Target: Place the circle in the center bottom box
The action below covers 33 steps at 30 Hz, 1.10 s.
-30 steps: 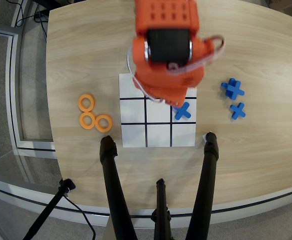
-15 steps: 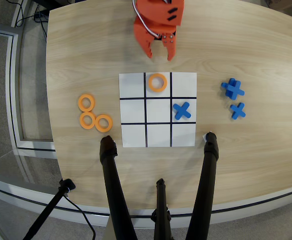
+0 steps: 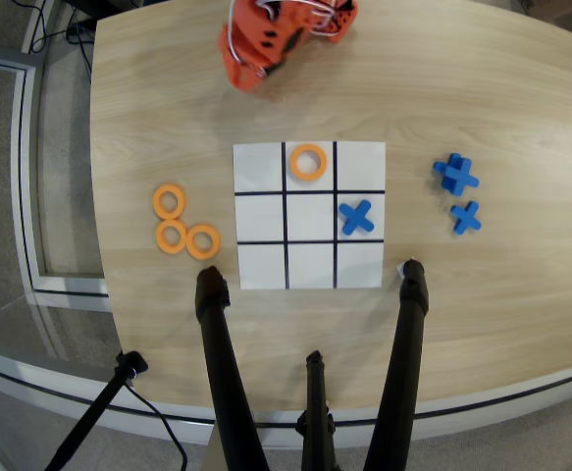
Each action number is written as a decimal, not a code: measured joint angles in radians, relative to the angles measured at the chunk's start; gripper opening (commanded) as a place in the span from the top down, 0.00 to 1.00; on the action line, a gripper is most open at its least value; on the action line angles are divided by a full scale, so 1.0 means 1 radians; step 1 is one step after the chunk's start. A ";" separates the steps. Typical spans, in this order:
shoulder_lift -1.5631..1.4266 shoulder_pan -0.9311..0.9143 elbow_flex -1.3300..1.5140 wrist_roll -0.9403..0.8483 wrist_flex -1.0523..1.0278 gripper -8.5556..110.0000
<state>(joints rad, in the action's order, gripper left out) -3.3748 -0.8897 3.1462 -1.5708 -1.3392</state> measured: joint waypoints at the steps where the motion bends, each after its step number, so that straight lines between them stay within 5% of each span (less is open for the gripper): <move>1: 0.000 -0.078 0.000 0.000 0.000 0.93; 11: 0.000 -0.689 0.000 0.000 -0.002 0.93; 33: 0.000 -0.729 0.000 0.000 -0.002 0.93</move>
<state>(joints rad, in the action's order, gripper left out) -3.3748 -1.6183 3.1462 -1.5708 -1.3407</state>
